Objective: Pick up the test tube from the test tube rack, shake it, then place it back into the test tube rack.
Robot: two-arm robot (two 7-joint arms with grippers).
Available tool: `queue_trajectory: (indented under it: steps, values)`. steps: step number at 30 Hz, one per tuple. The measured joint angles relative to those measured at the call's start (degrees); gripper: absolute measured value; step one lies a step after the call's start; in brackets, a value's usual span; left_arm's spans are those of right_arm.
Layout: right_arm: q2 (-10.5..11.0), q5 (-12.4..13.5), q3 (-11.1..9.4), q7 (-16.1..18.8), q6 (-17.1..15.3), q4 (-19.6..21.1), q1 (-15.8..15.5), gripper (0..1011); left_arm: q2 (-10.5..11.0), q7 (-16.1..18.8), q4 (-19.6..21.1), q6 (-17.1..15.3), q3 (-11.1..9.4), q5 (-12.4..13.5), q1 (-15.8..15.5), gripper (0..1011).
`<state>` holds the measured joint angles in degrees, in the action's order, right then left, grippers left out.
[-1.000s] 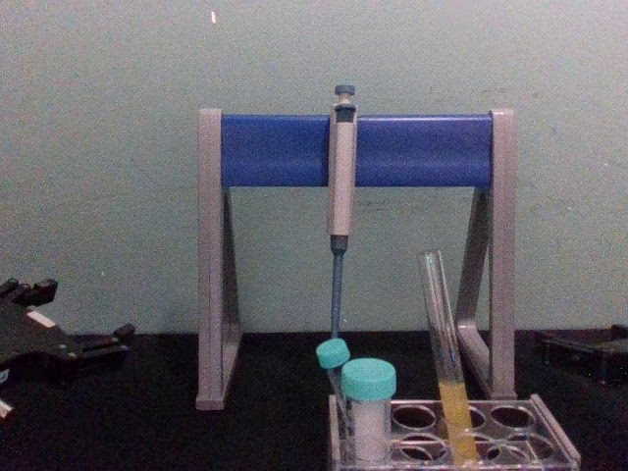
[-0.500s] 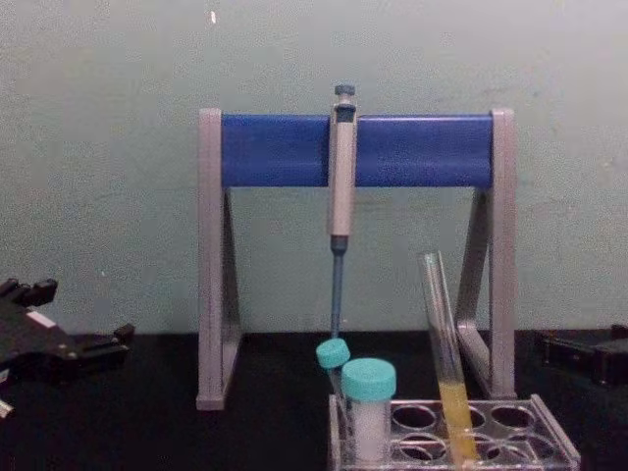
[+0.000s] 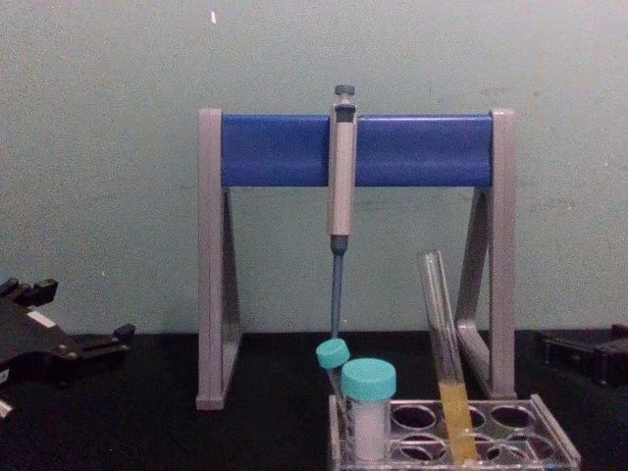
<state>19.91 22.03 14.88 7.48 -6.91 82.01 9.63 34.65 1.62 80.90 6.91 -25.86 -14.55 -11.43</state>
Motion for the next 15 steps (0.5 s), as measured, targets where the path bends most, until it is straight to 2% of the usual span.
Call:
queue_trajectory:
  steps: [15]
  values:
    - [0.0, 0.0, 0.0, 0.0, 0.0, 0.0, 0.0, 1000, 0.0, 0.0, 0.0, 0.0, 0.0, 0.0, 0.0, 1001]
